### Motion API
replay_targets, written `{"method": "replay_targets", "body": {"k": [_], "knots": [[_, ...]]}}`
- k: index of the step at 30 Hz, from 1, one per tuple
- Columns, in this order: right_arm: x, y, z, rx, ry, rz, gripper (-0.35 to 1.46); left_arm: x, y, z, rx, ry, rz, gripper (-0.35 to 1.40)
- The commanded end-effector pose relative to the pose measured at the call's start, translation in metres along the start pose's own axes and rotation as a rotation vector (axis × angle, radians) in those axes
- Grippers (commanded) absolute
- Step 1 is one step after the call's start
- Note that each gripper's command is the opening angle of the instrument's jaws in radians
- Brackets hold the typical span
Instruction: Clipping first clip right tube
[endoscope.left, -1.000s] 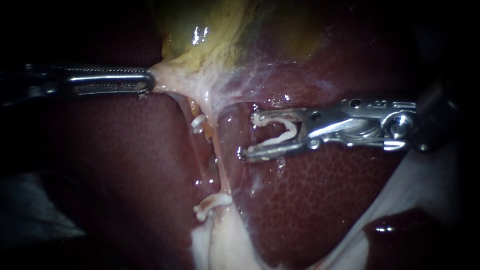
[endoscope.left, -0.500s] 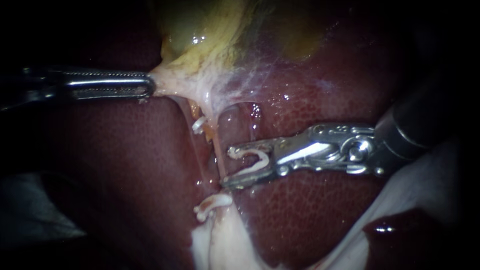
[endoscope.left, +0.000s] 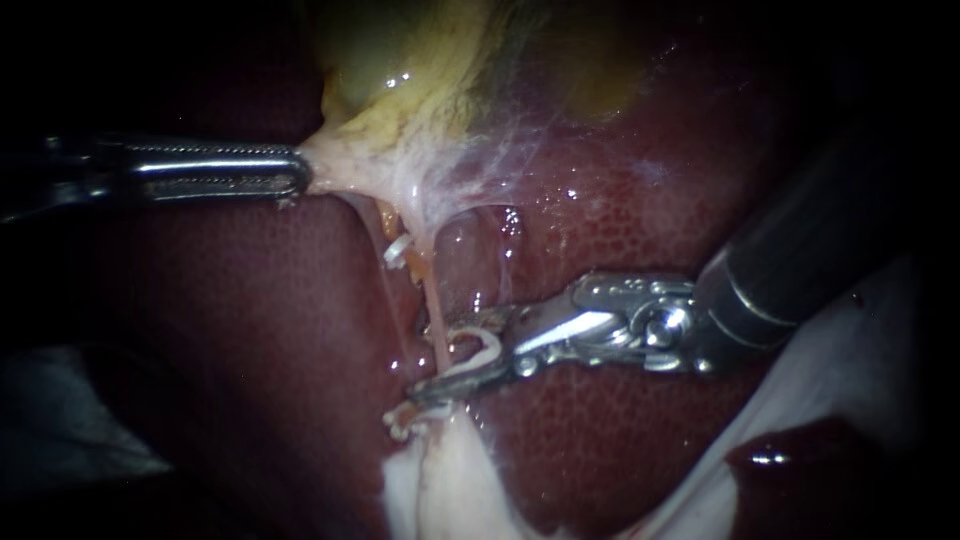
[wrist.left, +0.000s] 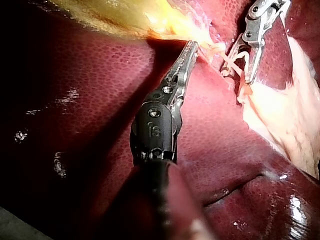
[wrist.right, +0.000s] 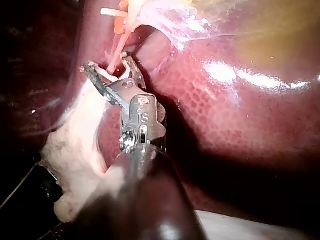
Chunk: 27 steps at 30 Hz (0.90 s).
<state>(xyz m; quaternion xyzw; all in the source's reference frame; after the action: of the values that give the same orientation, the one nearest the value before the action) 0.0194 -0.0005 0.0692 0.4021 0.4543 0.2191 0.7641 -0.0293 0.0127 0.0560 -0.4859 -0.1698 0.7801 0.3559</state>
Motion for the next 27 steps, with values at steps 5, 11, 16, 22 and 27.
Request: {"method": "replay_targets", "body": {"k": [5, 11, 16, 22, 27], "knots": [[0.0001, -0.0003, 0.0001, 0.082, 0.051, 0.042, 0.49, 0.0, 0.0, 0.0, 0.0, 0.0, 0.0, -0.35], [0.0003, -0.0016, 0.0005, 0.161, 0.082, 0.066, 0.48, 0.0, -0.0001, 0.0, 0.0, 0.0, 0.0, -0.35], [0.0009, -0.0028, 0.0008, 0.219, 0.099, 0.07, 0.46, 0.0, -0.0001, 0.0, 0.0, 0.0, 0.0, -0.35], [0.0015, -0.0033, 0.0007, 0.226, 0.115, 0.07, 0.41, 0.0, -0.0001, 0.0001, 0.0, 0.0, 0.0, -0.35], [0.0017, -0.0034, 0.0001, 0.228, 0.115, 0.079, 0.27, 0.0, -0.0001, 0.0001, 0.0, 0.0, 0.0, -0.35]]}}
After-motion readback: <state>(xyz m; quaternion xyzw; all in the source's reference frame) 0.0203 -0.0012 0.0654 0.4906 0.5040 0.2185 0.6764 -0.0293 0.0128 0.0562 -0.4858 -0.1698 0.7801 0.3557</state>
